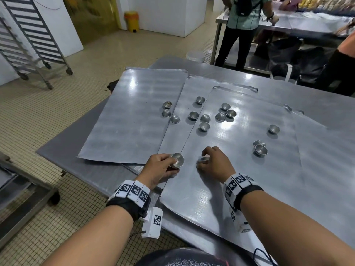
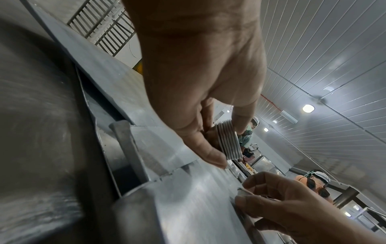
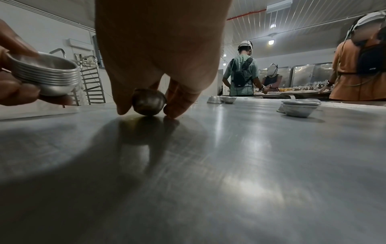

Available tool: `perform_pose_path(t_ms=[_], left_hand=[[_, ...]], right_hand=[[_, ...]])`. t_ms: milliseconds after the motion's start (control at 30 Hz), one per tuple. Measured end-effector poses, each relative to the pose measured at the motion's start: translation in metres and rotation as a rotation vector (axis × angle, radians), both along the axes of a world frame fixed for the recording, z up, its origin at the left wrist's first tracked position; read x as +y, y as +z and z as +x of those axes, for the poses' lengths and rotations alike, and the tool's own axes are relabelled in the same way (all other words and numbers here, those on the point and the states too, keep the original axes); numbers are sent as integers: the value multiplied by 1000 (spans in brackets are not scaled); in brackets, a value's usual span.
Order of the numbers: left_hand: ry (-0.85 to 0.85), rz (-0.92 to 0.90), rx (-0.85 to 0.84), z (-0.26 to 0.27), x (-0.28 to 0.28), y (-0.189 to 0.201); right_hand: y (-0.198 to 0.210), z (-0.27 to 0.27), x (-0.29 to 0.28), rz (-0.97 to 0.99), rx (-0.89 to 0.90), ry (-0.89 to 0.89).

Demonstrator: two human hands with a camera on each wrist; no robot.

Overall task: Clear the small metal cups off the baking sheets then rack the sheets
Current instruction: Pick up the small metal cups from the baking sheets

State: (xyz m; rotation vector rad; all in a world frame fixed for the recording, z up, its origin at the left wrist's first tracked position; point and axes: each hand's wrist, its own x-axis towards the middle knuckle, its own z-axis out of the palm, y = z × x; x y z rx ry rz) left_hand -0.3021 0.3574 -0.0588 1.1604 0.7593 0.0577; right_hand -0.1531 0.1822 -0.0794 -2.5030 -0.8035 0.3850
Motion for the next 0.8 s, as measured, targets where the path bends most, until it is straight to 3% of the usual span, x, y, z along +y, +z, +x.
perform_pose_path(t_ms=[567,800], left_hand=[[-48,8,-23,1,-6,-6],[-1,-44,-36,5,-5,-4]], right_hand=[[1,-1,-16,-96,20,12],[24,-21,4,247,-7,33]])
